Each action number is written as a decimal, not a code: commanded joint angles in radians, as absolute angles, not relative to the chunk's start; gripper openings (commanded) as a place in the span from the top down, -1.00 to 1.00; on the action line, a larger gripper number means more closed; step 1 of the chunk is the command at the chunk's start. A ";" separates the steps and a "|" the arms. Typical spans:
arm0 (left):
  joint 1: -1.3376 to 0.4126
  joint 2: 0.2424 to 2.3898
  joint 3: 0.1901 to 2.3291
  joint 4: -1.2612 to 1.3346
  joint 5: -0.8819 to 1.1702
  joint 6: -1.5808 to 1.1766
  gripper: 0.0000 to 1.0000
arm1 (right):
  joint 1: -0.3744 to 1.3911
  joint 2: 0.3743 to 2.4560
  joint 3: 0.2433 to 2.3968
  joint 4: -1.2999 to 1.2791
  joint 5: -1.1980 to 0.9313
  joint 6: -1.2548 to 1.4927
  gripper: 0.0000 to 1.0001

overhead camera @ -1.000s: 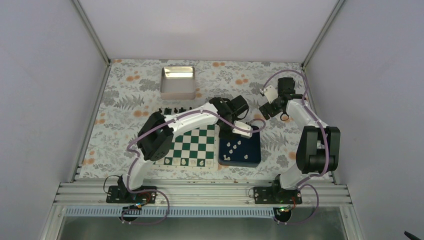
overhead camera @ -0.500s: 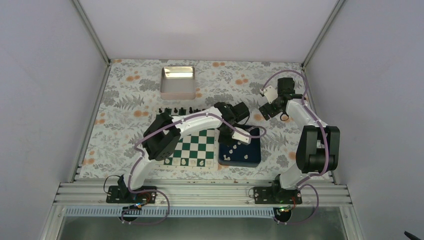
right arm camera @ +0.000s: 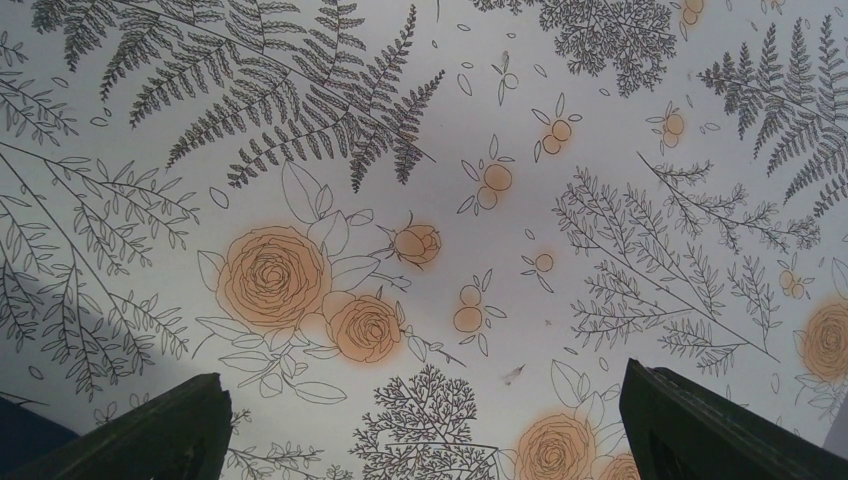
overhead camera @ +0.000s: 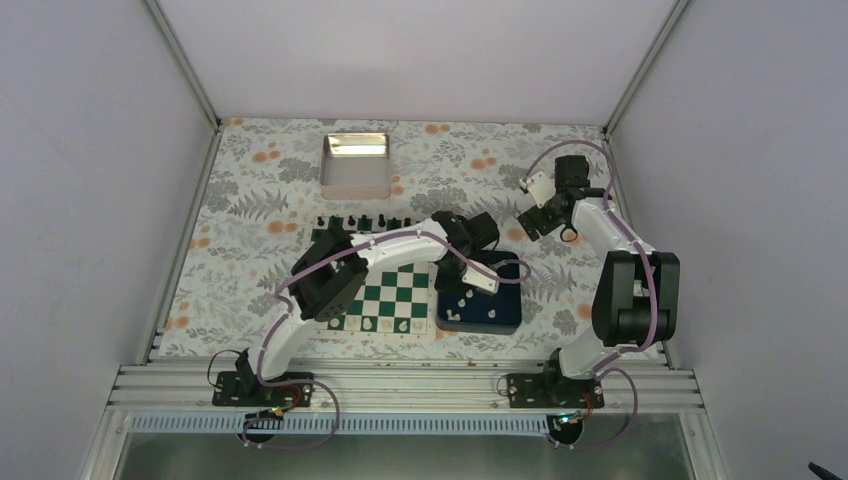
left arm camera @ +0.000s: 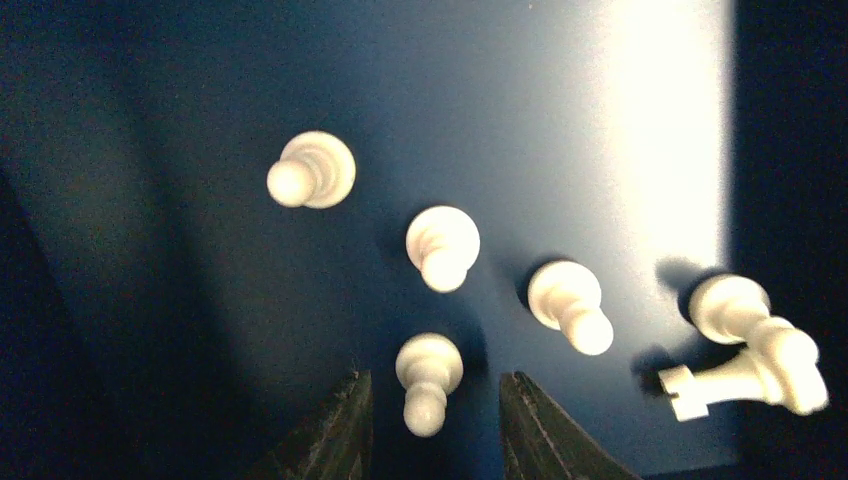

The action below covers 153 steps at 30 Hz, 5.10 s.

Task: Set up the chess pieces on the board
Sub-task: Pick up the chess piece from the storage box, then place the chess piece on the chessboard, then pick up the chess piece from the storage box.

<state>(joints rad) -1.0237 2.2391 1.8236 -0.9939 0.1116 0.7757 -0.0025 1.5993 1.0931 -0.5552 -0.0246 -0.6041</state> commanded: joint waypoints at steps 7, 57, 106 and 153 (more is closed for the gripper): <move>-1.032 2.297 1.878 -1.005 0.109 0.790 0.36 | -0.011 1.614 1.083 -0.560 -0.046 -0.620 -1.00; -0.466 1.350 0.857 -0.850 0.085 0.715 0.94 | 0.016 1.631 1.121 -0.601 -0.055 -0.608 -1.00; -0.535 1.414 0.721 -0.736 0.150 0.649 0.94 | 0.017 1.687 1.091 -0.591 -0.026 -0.614 -1.00; -0.926 1.985 1.710 -0.911 0.167 0.706 -0.25 | 0.018 1.672 1.097 -0.591 -0.052 -0.615 -1.00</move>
